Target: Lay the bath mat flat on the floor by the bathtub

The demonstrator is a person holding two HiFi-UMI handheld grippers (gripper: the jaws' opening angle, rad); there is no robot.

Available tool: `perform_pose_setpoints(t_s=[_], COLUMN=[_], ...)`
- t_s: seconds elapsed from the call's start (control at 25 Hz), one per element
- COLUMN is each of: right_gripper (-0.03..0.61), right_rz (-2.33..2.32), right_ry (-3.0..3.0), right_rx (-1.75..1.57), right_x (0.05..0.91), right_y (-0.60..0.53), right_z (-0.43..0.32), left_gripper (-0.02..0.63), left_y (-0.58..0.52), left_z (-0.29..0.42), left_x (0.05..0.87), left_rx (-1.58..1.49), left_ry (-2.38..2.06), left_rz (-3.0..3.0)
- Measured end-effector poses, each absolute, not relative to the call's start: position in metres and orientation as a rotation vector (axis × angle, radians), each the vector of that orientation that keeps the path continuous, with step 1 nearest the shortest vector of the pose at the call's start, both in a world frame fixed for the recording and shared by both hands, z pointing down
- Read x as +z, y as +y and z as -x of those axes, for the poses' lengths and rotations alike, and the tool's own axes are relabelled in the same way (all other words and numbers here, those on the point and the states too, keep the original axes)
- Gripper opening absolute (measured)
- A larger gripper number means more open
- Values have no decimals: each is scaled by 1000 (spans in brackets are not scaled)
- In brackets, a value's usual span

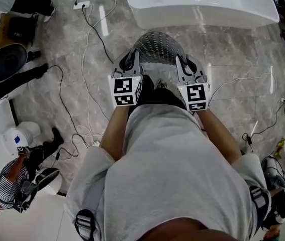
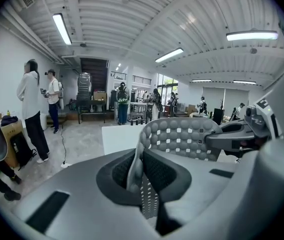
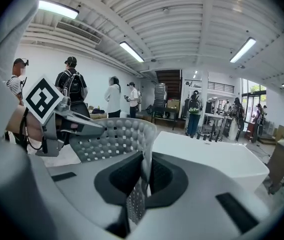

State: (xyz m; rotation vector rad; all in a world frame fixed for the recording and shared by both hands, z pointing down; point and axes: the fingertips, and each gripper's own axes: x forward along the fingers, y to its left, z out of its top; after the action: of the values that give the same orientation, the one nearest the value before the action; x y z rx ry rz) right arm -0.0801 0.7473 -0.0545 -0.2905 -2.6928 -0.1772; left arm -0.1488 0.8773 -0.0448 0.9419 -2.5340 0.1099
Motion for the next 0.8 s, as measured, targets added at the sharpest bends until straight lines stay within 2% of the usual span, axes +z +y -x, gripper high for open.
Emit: perform_pose_setpoints(t_s=[0.8], right_gripper=[20], right_rz=[-132], right_ry=[-2601], right_rx=[-136], right_x=[-44], right_y=[685], right_z=[173], left_gripper=[31], left_y=[778], left_z=[285], left_x=[-32], left_rx=[202], left_ry=[-2264], left_rz=[-1402])
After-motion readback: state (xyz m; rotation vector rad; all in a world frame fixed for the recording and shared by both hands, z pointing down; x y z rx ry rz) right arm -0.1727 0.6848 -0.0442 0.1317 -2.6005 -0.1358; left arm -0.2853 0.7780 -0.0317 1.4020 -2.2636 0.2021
